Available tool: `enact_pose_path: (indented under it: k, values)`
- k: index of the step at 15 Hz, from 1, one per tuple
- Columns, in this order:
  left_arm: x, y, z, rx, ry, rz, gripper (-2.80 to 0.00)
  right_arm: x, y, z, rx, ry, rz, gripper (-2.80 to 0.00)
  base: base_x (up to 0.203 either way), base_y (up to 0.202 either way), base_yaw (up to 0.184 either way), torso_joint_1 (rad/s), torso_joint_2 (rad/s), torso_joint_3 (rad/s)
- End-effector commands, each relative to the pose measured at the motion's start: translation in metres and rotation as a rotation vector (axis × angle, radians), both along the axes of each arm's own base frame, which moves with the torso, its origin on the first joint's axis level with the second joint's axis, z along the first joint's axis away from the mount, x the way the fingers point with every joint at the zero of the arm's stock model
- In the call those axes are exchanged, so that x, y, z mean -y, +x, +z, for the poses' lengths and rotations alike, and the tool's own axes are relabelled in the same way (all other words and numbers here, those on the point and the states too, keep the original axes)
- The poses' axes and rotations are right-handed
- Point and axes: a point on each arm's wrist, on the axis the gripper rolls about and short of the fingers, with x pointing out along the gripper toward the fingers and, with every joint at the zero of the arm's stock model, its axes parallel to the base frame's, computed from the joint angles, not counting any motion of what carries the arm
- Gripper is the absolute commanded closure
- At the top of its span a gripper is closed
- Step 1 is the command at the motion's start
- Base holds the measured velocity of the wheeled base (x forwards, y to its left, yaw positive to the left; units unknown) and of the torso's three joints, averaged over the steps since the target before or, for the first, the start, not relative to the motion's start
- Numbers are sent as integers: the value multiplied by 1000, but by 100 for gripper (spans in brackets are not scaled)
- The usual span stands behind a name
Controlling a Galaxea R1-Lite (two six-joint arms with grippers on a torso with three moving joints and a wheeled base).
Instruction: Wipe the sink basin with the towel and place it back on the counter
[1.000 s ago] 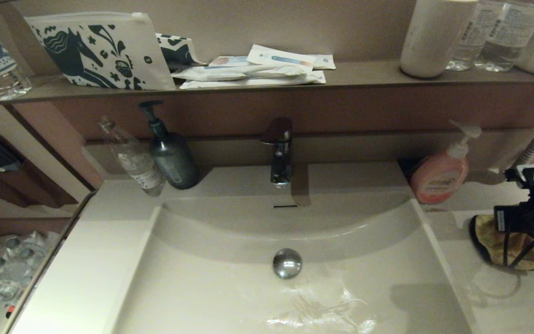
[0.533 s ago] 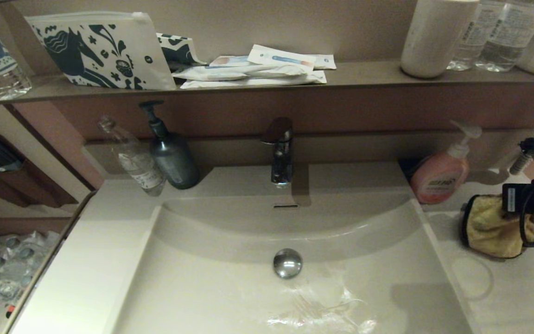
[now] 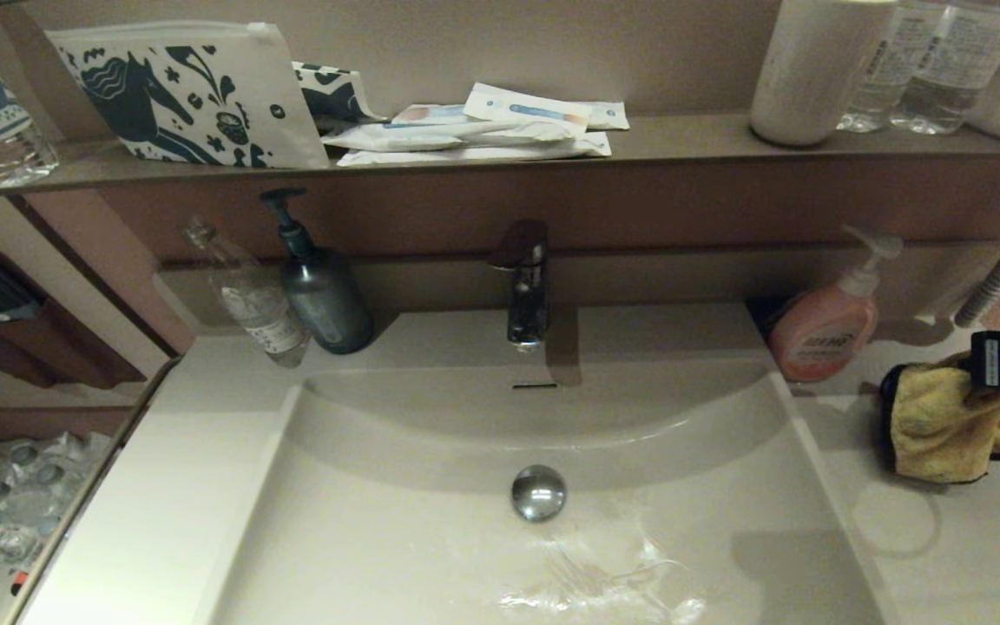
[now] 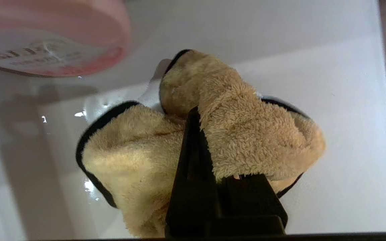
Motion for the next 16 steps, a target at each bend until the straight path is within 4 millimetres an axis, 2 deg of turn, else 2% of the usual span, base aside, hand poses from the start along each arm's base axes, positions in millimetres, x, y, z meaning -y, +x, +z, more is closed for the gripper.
enact_pose_path:
  k: [1, 4, 7, 10, 11, 14, 16]
  values:
    - [0, 0, 0, -1, 0, 0, 0, 4, 6, -3, -8, 12, -1, -280, 0, 0, 0, 0, 0, 0]
    - [0, 0, 0, -1, -1, 0, 0, 0, 1, -2, -129, 73, 27, -280, 0, 0, 0, 0, 0, 0]
    - [0, 0, 0, -1, 0, 0, 0, -1, -7, 19, -265, 118, 26, -280, 0, 0, 0, 0, 0, 0]
    - [0, 0, 0, -1, -1, 0, 0, -2, -27, 36, -303, 78, 12, -280, 0, 0, 0, 0, 0, 0]
    - [0, 0, 0, -1, -1, 0, 0, -3, -33, 38, -314, 62, -1, 0, 0, 0, 0, 0, 0, 0]
    - [0, 0, 0, -1, 0, 1, 0, -10, -56, 45, -300, 48, -4, 0, 0, 0, 0, 0, 0, 0]
    - [0, 0, 0, -1, -1, 1, 0, -23, -76, 49, -278, 40, 26, 0, 0, 0, 0, 0, 0, 0]
